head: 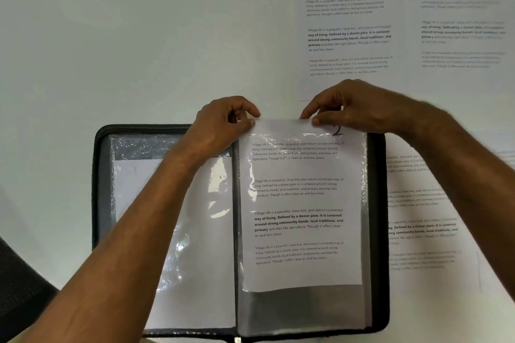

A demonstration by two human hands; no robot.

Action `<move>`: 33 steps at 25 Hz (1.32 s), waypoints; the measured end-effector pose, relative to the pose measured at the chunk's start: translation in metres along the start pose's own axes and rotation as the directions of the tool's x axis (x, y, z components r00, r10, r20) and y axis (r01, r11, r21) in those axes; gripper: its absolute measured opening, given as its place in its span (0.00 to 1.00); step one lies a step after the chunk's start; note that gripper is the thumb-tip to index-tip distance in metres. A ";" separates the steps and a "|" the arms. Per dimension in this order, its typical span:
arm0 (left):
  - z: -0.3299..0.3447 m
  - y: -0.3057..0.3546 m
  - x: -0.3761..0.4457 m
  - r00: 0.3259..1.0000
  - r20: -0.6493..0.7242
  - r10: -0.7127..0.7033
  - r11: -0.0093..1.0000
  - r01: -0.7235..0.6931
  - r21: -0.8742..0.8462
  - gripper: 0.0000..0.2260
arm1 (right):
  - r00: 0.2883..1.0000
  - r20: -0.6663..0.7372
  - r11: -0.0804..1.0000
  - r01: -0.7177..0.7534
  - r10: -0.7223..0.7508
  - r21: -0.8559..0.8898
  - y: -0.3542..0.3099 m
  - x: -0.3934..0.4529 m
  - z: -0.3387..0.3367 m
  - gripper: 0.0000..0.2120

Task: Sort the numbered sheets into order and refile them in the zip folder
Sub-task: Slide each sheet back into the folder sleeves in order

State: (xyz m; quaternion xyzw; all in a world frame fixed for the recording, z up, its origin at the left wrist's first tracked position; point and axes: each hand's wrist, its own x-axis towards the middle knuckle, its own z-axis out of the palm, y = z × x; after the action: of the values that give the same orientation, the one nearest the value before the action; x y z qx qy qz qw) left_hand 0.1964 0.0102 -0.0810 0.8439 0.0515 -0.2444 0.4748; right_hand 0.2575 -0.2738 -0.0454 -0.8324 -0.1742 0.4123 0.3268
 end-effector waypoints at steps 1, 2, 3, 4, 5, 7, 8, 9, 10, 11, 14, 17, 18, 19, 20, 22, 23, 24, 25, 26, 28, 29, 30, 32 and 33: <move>0.000 -0.002 0.000 1.000 0.005 0.009 1.000 -0.009 0.002 0.06 | 1.000 0.009 1.000 -0.002 0.002 -0.006 0.000 0.000 0.000 0.09; 0.000 -0.004 0.000 1.000 0.011 0.016 1.000 -0.016 0.003 0.06 | 1.000 0.015 1.000 -0.005 0.005 -0.011 0.000 0.000 0.001 0.09; 0.001 -0.005 0.000 1.000 0.016 0.020 1.000 -0.021 0.012 0.06 | 1.000 0.020 1.000 -0.009 0.009 -0.015 -0.001 -0.001 0.001 0.09; 0.000 -0.004 0.000 0.999 0.024 0.024 0.999 -0.025 0.029 0.06 | 1.000 0.027 1.000 -0.012 0.012 -0.023 -0.002 -0.001 0.002 0.09; 0.000 -0.003 0.000 0.999 0.039 0.032 0.998 -0.033 0.049 0.06 | 0.999 0.040 0.999 -0.011 0.012 -0.030 -0.003 -0.001 0.004 0.09; -0.001 0.001 -0.002 0.996 0.074 0.050 0.996 -0.055 0.074 0.05 | 0.997 0.070 0.999 -0.011 0.015 -0.054 -0.006 -0.002 0.008 0.09; -0.002 0.002 -0.002 0.995 0.084 0.056 0.995 -0.063 0.078 0.04 | 0.996 0.083 0.997 -0.014 0.020 -0.071 -0.007 -0.002 0.010 0.09; -0.002 0.003 -0.003 0.994 0.090 0.065 0.994 -0.072 0.083 0.03 | 0.995 0.097 0.995 -0.013 0.023 -0.097 -0.008 -0.003 0.012 0.09; -0.002 0.003 -0.003 0.993 0.096 0.075 0.992 -0.084 0.090 0.02 | 0.993 0.112 0.991 -0.011 0.026 -0.134 -0.008 -0.003 0.013 0.09; -0.002 0.002 -0.004 0.991 0.103 0.083 0.991 -0.093 0.097 0.01 | 0.992 0.126 0.985 -0.008 0.031 -0.175 -0.008 -0.003 0.015 0.10; -0.002 0.000 -0.004 0.989 0.110 0.097 0.990 -0.108 0.096 0.02 | 0.987 0.154 0.964 -0.005 0.048 -0.267 -0.008 -0.003 0.018 0.10; -0.002 -0.001 -0.004 0.988 0.107 0.108 0.989 -0.118 0.085 0.03 | 0.980 0.192 0.959 0.003 0.054 -0.284 -0.012 -0.002 0.020 0.09; -0.001 -0.001 -0.004 0.988 0.107 0.109 0.989 -0.118 0.085 0.03 | 0.978 0.202 0.957 0.002 0.059 -0.291 -0.013 -0.002 0.021 0.09; -0.001 -0.002 -0.003 0.988 0.107 0.108 0.989 -0.118 0.084 0.03 | 0.976 0.207 0.955 -0.002 0.066 -0.296 -0.014 -0.002 0.022 0.09; -0.001 -0.003 -0.002 0.989 0.106 0.105 0.990 -0.115 0.087 0.03 | 0.975 0.207 0.955 -0.011 0.076 -0.298 -0.015 -0.002 0.023 0.09; -0.001 -0.004 -0.001 0.990 0.103 0.098 0.989 -0.108 0.098 0.04 | 0.976 0.201 0.952 -0.021 0.086 -0.305 -0.016 -0.001 0.026 0.08; -0.001 -0.004 -0.001 0.990 0.101 0.097 0.989 -0.107 0.103 0.04 | 0.976 0.198 0.950 -0.021 0.086 -0.312 -0.017 -0.001 0.027 0.08; -0.001 -0.005 0.000 0.990 0.100 0.097 0.989 -0.108 0.106 0.04 | 0.976 0.201 0.947 -0.018 0.087 -0.322 -0.018 -0.002 0.027 0.08; 0.000 -0.006 0.000 0.990 0.099 0.098 0.989 -0.108 0.106 0.04 | 0.976 0.201 0.943 -0.017 0.089 -0.332 -0.018 -0.003 0.028 0.07; 0.000 -0.007 0.000 0.990 0.097 0.098 0.989 -0.107 0.102 0.03 | 0.978 0.193 0.941 -0.012 0.082 -0.338 -0.019 -0.004 0.028 0.05; 0.000 -0.007 0.000 0.991 0.089 0.102 0.989 -0.111 0.101 0.03 | 0.988 0.140 0.953 -0.024 0.070 -0.303 -0.019 -0.009 0.028 0.10; 0.001 -0.007 -0.001 0.991 0.081 0.108 0.988 -0.116 0.104 0.03 | 0.992 0.092 0.966 -0.058 0.083 -0.251 -0.018 -0.012 0.027 0.14; 0.002 -0.008 -0.001 0.991 0.072 0.115 0.987 -0.123 0.108 0.04 | 0.993 0.041 0.977 -0.097 0.106 -0.190 -0.016 -0.016 0.026 0.18; 0.005 -0.011 -0.002 0.989 0.045 0.138 0.982 -0.142 0.123 0.04 | 0.992 -0.057 0.987 -0.116 0.110 -0.110 -0.008 -0.027 0.029 0.19; 0.006 -0.013 -0.002 0.989 0.022 0.149 0.978 -0.151 0.141 0.04 | 0.989 -0.125 0.991 -0.094 0.082 -0.095 -0.002 -0.032 0.032 0.16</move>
State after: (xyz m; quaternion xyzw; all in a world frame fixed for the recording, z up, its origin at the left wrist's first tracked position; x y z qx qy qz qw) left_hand 0.1883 0.0120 -0.0927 0.8757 -0.0325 -0.2155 0.4308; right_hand 0.2132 -0.2776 -0.0400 -0.8780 -0.1377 0.3660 0.2761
